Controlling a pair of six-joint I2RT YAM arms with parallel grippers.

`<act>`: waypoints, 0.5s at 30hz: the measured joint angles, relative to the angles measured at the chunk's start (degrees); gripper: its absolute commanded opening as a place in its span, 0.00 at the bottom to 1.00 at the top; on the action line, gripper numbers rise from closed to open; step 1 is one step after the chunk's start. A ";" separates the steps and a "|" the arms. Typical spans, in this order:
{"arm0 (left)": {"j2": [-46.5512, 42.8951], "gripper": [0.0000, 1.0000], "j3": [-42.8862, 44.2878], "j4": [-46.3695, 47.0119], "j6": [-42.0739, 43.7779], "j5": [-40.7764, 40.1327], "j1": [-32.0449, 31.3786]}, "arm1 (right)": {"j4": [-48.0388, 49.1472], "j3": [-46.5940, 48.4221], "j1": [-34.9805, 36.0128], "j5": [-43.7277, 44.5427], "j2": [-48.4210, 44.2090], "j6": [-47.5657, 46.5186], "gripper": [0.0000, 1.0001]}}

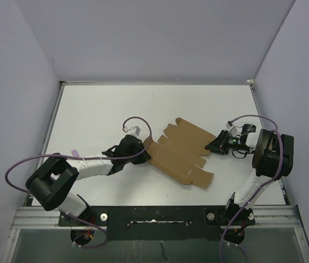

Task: Fold the paper box

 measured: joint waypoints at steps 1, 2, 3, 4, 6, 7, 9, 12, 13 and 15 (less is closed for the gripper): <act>0.61 0.00 0.35 0.04 0.02 -0.02 -0.22 | 0.17 0.00 0.00 0.00 0.00 0.02 0.07; 1.09 0.00 0.63 0.04 0.02 -0.02 -0.39 | 0.28 0.07 -0.02 -0.02 0.00 0.02 0.05; 1.62 0.00 0.98 0.04 0.02 -0.02 -0.66 | 0.33 0.17 -0.09 -0.04 0.00 0.04 0.03; 1.90 0.01 1.22 0.02 0.02 0.00 -0.83 | 0.39 0.31 -0.20 -0.09 0.00 0.04 0.01; 1.97 0.14 1.64 -0.04 0.02 0.11 -1.14 | 0.61 0.52 -0.87 -0.20 0.00 0.04 0.00; 1.95 0.20 1.88 -0.13 0.15 0.13 -1.20 | 0.72 0.52 -1.36 -0.35 0.00 0.00 0.00; 1.73 0.34 2.62 -1.05 0.46 0.20 -1.31 | 0.70 0.57 -1.92 -0.59 -0.02 -0.22 0.00; -0.44 0.56 3.10 -4.00 1.60 -0.13 -1.33 | 0.68 0.61 -2.21 -0.85 -1.09 -0.46 0.00; -2.21 0.63 3.10 -5.57 2.16 -0.48 -1.31 | 0.72 0.61 -2.38 -1.16 -1.97 -0.48 0.00; -6.25 0.74 3.10 -8.35 3.15 -0.92 -1.14 | 0.70 0.72 -2.45 -2.25 -4.04 -0.83 0.00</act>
